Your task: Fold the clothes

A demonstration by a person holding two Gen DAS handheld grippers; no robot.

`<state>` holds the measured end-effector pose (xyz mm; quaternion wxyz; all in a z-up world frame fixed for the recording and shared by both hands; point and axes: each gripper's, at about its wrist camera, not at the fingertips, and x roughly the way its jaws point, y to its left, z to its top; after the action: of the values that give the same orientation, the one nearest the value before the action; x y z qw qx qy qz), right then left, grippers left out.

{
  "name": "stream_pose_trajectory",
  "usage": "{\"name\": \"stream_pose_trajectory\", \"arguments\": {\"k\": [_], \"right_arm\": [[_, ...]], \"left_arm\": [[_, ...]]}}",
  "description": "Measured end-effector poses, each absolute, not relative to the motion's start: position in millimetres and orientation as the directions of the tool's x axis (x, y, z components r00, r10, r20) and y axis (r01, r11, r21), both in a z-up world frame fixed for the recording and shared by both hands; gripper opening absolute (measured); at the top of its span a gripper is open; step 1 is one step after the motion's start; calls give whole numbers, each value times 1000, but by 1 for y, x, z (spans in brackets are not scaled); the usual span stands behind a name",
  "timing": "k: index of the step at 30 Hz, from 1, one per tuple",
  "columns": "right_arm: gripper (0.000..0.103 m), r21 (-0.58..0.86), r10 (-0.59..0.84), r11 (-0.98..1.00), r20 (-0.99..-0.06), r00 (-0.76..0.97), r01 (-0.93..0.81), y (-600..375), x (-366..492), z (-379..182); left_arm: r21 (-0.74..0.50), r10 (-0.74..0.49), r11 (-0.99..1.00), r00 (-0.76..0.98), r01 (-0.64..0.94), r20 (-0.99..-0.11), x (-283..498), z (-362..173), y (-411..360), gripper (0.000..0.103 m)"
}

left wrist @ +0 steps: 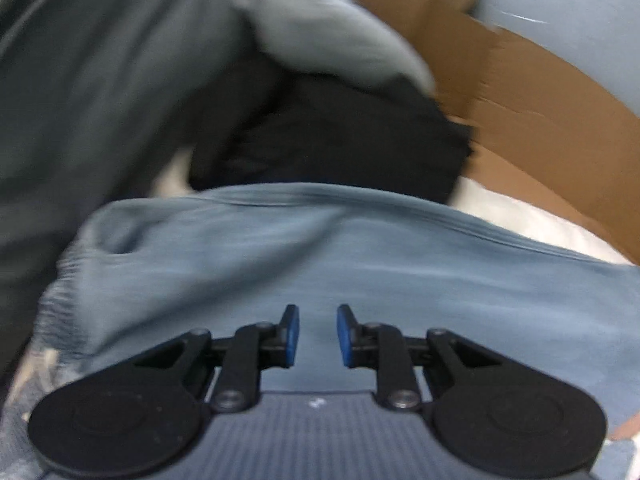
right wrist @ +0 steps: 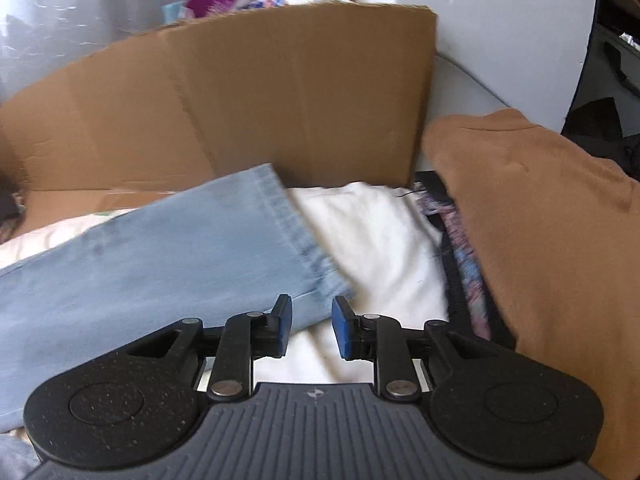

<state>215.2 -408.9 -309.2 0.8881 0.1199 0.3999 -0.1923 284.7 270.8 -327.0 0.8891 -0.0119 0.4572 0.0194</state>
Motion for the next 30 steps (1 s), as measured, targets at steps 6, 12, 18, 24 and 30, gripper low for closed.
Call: {"name": "stream_pose_trajectory", "arguments": {"k": [6,12,18,24,30], "right_arm": [[33,70,-166,933,-786,595,353,-365,214,-308],[38,24,-88,984,-793,603,176,-317,224,-318],[43,35,14,999,-812,583,25,-269,235,-328],[43,52,79,996,-841,535,-65,-236,242,-343],[48,44,95,993,-862,498,-113,-223,243,-357]], "left_arm": [[-12,76,989,591,-144,-803,285,-333,317,21],[-45,96,977,626,-206,-774,290,-343,350,21],[-72,96,967,609,-244,-788,309,-362,371,23],[-57,107,968,605,-245,-789,326,-372,376,23],[-16,125,975,602,-223,-788,340,-373,382,24]]}}
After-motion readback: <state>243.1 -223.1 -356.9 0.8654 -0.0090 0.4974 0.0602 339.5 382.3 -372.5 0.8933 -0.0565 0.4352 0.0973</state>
